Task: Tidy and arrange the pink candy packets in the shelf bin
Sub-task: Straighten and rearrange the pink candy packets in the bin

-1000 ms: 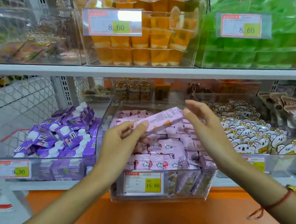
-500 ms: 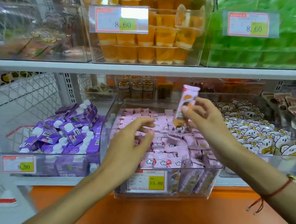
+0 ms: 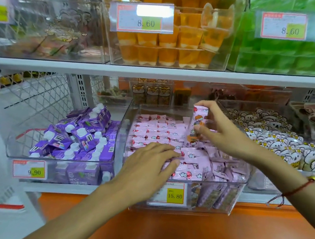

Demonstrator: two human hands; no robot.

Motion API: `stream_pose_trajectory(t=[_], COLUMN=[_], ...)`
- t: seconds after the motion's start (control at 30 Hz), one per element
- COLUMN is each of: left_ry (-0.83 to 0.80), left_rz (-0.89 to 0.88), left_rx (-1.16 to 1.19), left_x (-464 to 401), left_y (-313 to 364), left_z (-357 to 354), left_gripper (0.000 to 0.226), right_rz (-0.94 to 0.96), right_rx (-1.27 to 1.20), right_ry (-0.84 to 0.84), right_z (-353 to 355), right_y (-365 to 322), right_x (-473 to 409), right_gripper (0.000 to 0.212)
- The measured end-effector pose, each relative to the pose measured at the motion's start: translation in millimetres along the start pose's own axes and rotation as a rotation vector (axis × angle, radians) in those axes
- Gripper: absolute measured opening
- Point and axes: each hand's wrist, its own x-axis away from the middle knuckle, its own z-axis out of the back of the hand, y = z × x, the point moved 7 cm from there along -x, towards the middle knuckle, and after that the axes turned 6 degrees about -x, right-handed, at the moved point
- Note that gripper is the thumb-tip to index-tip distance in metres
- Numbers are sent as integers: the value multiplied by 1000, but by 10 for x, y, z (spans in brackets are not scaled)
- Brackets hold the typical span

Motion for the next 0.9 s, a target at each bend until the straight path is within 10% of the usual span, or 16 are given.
stream_pose_trajectory(t=[0.23, 0.5, 0.9], left_ry=[16, 2, 89], left_rz=[-4, -3, -4], left_rx=[-1, 20, -7], left_x=[-11, 3, -132], left_y=[-8, -9, 8], left_z=[-6, -5, 28], left_gripper=[41, 40, 35], right_rz=[39, -15, -159], right_rx=[-68, 549, 438], right_ry=[-107, -285, -392], right_z=[-248, -343, -254], right_y=[4, 419, 410], right_x=[-58, 23, -145], right_gripper=[34, 30, 30])
